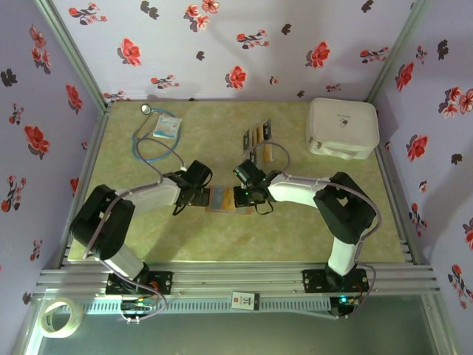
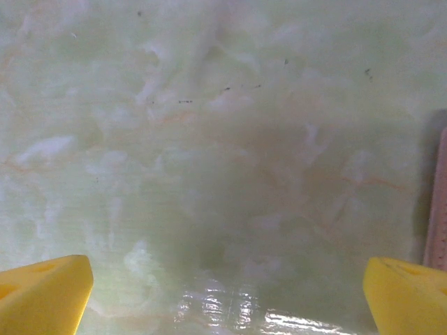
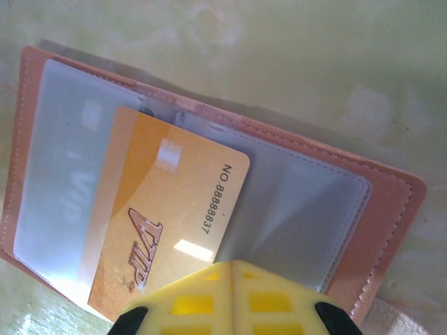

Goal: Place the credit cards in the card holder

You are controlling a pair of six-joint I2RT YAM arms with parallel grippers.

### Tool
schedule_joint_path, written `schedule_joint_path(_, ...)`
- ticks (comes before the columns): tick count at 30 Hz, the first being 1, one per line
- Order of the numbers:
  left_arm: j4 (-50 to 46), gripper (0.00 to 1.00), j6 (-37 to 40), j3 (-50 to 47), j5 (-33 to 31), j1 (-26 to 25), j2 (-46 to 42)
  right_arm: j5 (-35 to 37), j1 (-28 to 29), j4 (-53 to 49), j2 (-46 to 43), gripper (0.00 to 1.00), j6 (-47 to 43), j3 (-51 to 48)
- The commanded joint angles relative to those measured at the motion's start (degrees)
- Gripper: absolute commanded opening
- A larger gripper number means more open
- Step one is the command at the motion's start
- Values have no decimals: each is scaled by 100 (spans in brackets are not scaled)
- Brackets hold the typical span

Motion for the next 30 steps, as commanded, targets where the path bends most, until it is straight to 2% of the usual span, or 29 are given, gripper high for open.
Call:
schedule_joint_path(1,-175,100,115,193,-104,32,171,119,57,-92,119,0,-29,207)
schedule_joint_path(13,-156,100,172,322,100,-77,499,-17,129,-55,361,0,8,429)
schedule_joint_path(30,3,100,78,175,201,-230,527,-263,261,74,661,0,119,830)
